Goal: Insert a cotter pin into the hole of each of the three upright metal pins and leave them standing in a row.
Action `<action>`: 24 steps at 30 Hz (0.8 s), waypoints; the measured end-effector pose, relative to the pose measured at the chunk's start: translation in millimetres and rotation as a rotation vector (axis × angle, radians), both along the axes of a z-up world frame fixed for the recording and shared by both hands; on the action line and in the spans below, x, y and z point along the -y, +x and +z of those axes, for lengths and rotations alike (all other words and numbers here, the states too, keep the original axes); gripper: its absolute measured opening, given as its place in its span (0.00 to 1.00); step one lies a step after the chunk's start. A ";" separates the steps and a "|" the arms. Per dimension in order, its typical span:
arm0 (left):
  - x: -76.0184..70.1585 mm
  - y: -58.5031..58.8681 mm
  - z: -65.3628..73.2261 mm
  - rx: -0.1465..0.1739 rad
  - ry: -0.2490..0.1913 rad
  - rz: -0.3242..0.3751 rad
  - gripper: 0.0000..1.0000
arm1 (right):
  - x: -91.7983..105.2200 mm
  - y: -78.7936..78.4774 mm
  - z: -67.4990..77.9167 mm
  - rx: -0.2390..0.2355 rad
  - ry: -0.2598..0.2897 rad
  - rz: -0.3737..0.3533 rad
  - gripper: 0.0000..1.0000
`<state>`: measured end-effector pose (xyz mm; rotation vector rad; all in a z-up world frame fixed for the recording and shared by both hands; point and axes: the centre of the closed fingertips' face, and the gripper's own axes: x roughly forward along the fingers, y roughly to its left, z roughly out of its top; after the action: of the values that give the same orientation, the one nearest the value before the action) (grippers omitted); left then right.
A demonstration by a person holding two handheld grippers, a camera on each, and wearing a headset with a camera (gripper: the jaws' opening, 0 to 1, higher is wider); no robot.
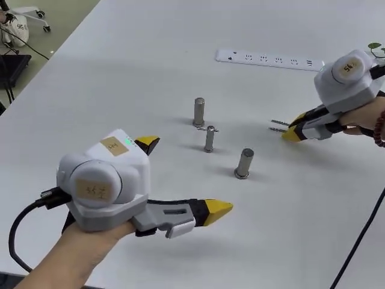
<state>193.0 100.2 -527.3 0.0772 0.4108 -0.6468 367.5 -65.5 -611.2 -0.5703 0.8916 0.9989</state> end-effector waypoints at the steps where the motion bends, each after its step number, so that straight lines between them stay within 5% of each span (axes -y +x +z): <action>1: -0.9 0.6 0.1 0.001 0.001 0.004 0.99 | 0.9 0.5 -1.6 -0.005 -0.007 -0.001 0.12; 6: -3.9 2.2 -0.4 0.000 0.002 0.014 0.99 | 0.8 -3.1 0.0 -0.021 -0.034 0.003 0.08; 13: -3.0 2.1 -3.7 -0.005 0.018 0.006 0.99 | 3.1 -3.9 -3.3 -0.004 -0.146 0.087 0.00; 20: -4.2 2.1 -5.2 -0.010 0.022 0.010 0.99 | 3.2 -5.9 -3.0 0.017 -0.186 0.122 0.00; 24: -3.8 1.1 -5.9 -0.012 0.026 0.007 0.99 | 3.7 -8.1 -0.8 0.022 -0.160 0.096 0.00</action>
<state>194.1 104.0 -533.2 0.0965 0.4307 -0.6350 359.4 -69.2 -611.9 -0.7638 0.9368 1.0116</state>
